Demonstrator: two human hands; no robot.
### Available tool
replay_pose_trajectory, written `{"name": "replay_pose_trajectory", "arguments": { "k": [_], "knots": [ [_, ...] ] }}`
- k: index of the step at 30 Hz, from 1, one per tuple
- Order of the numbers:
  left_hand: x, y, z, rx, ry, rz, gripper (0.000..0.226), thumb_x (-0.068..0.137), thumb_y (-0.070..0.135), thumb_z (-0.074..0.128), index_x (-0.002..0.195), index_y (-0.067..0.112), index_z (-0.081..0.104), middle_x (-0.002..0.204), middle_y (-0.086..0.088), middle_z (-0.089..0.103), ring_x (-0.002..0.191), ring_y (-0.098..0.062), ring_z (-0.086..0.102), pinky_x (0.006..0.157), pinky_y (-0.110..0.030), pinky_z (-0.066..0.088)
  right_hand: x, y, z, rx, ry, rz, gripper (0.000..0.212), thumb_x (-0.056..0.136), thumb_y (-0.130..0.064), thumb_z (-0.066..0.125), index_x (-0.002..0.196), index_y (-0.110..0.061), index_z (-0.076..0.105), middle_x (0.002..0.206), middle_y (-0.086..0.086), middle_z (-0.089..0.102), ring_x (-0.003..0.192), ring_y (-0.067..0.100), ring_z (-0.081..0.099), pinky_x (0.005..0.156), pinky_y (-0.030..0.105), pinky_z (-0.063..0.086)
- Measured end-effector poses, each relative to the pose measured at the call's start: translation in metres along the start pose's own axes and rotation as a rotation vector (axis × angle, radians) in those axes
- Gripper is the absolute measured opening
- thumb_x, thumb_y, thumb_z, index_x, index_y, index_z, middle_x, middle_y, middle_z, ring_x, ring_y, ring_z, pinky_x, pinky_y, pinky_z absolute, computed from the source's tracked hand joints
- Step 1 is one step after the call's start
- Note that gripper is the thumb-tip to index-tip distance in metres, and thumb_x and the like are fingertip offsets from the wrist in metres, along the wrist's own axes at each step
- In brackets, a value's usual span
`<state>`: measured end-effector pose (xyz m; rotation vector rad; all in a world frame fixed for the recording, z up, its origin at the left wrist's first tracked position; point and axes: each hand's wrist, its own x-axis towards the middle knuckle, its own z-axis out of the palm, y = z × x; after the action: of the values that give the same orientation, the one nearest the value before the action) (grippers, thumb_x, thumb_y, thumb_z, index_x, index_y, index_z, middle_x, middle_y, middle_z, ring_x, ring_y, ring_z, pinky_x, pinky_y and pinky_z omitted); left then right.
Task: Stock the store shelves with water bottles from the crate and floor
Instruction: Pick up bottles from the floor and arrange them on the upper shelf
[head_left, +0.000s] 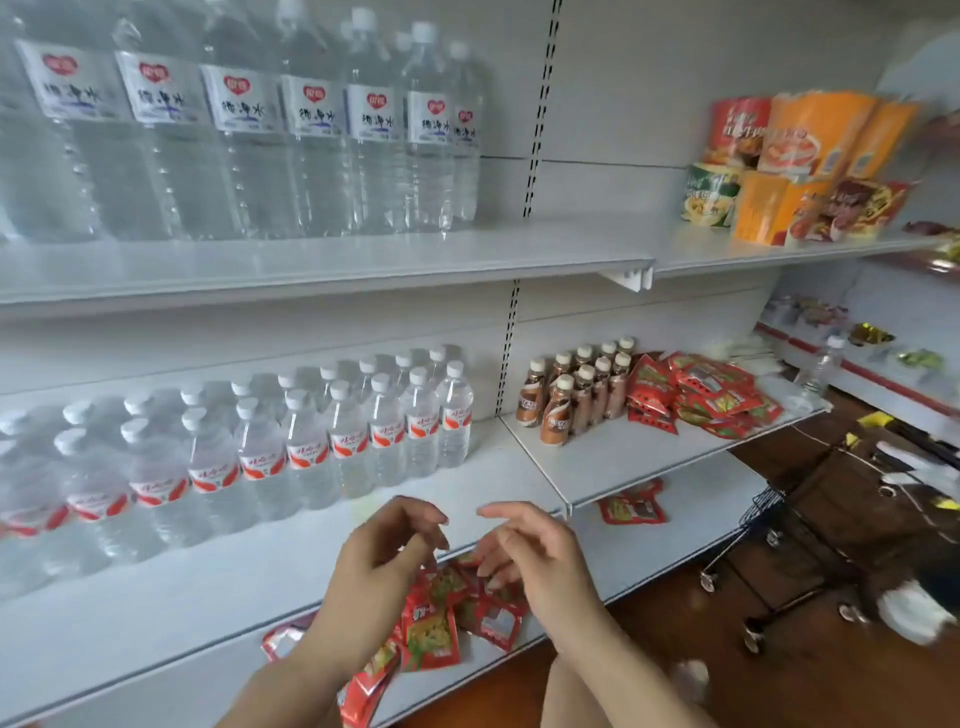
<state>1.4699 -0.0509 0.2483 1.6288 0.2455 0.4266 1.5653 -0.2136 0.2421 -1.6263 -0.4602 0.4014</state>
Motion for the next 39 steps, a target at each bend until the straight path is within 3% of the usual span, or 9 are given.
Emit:
{"name": "replay_pose_trajectory", "arguments": {
  "k": [3, 6, 9, 12, 18, 24, 28, 31, 39],
  "knots": [
    [-0.048, -0.086, -0.003, 0.011, -0.031, -0.291, 0.003, 0.082, 0.024, 0.069, 0.085, 0.023, 0.07, 0.075, -0.006, 0.068, 0.066, -0.022, 0.059, 0.07, -0.041, 0.045, -0.029, 0.093, 0.016, 0.004, -0.016, 0.312, 0.034, 0.1, 0.006, 0.044, 0.103, -0.013, 0.072, 0.085, 0.017, 0.075, 0.068, 0.022, 0.069, 0.057, 0.029, 0.055],
    [-0.083, -0.14, -0.005, 0.062, -0.138, -0.497, 0.035, 0.067, 0.042, 0.075, 0.089, 0.015, 0.071, 0.074, -0.009, 0.071, 0.068, -0.02, 0.062, 0.072, -0.036, 0.046, -0.06, 0.152, 0.017, -0.023, -0.001, 0.541, 0.027, 0.099, 0.008, 0.045, 0.109, -0.001, 0.068, 0.079, 0.014, 0.076, 0.061, 0.02, 0.069, 0.054, 0.028, 0.054],
    [-0.081, -0.148, -0.001, 0.073, -0.196, -0.474, 0.01, 0.095, 0.015, 0.067, 0.095, 0.005, 0.069, 0.076, -0.01, 0.071, 0.071, -0.021, 0.063, 0.065, -0.027, 0.049, -0.063, 0.161, 0.006, -0.027, 0.033, 0.527, 0.024, 0.102, 0.002, 0.046, 0.113, -0.004, 0.066, 0.083, 0.013, 0.075, 0.069, 0.023, 0.073, 0.061, 0.032, 0.058],
    [-0.077, -0.163, 0.002, 0.068, -0.114, -0.493, 0.008, 0.097, 0.0, 0.059, 0.095, -0.003, 0.066, 0.071, -0.01, 0.069, 0.068, -0.025, 0.059, 0.06, -0.024, 0.049, -0.073, 0.157, -0.011, 0.054, 0.089, 0.557, 0.021, 0.103, 0.001, 0.047, 0.112, -0.003, 0.065, 0.088, 0.018, 0.074, 0.076, 0.028, 0.074, 0.068, 0.035, 0.06],
    [-0.071, -0.165, 0.035, 0.122, -0.264, -0.455, 0.009, 0.097, 0.002, 0.06, 0.094, -0.001, 0.068, 0.074, -0.011, 0.071, 0.058, -0.015, 0.058, 0.057, -0.022, 0.048, -0.114, 0.153, -0.028, -0.021, 0.137, 0.552, 0.02, 0.103, -0.001, 0.046, 0.106, -0.007, 0.065, 0.079, 0.011, 0.073, 0.068, 0.02, 0.073, 0.063, 0.027, 0.057],
    [-0.065, -0.162, 0.069, 0.1, -0.417, -0.455, 0.011, 0.093, 0.01, 0.063, 0.092, 0.0, 0.066, 0.065, -0.004, 0.064, 0.061, -0.019, 0.057, 0.065, -0.036, 0.045, -0.147, 0.145, -0.061, 0.014, 0.276, 0.497, 0.021, 0.104, -0.003, 0.047, 0.111, -0.007, 0.066, 0.084, 0.012, 0.075, 0.073, 0.022, 0.074, 0.066, 0.028, 0.057],
    [-0.064, -0.148, 0.096, 0.128, -0.451, -0.451, 0.011, 0.086, 0.012, 0.067, 0.089, 0.001, 0.067, 0.062, 0.0, 0.064, 0.058, -0.018, 0.057, 0.059, -0.029, 0.047, -0.167, 0.159, -0.073, 0.052, 0.324, 0.531, 0.017, 0.104, -0.002, 0.049, 0.11, -0.003, 0.064, 0.082, 0.016, 0.071, 0.064, 0.021, 0.071, 0.059, 0.028, 0.057],
    [-0.066, -0.14, 0.123, 0.122, -0.486, -0.455, 0.01, 0.096, -0.001, 0.058, 0.09, 0.001, 0.066, 0.06, 0.002, 0.066, 0.052, -0.011, 0.057, 0.056, -0.024, 0.047, -0.179, 0.165, -0.088, 0.063, 0.361, 0.552, 0.018, 0.104, 0.001, 0.046, 0.107, -0.003, 0.063, 0.083, 0.019, 0.066, 0.057, 0.018, 0.069, 0.053, 0.024, 0.053],
    [-0.08, -0.123, 0.169, 0.121, -0.58, -0.405, 0.01, 0.096, 0.003, 0.061, 0.088, 0.007, 0.067, 0.072, -0.006, 0.068, 0.06, -0.015, 0.064, 0.057, -0.023, 0.049, -0.198, 0.165, -0.11, 0.152, 0.464, 0.491, 0.018, 0.104, 0.0, 0.048, 0.107, -0.004, 0.064, 0.087, 0.022, 0.069, 0.061, 0.018, 0.069, 0.058, 0.025, 0.056]
  ]
}}
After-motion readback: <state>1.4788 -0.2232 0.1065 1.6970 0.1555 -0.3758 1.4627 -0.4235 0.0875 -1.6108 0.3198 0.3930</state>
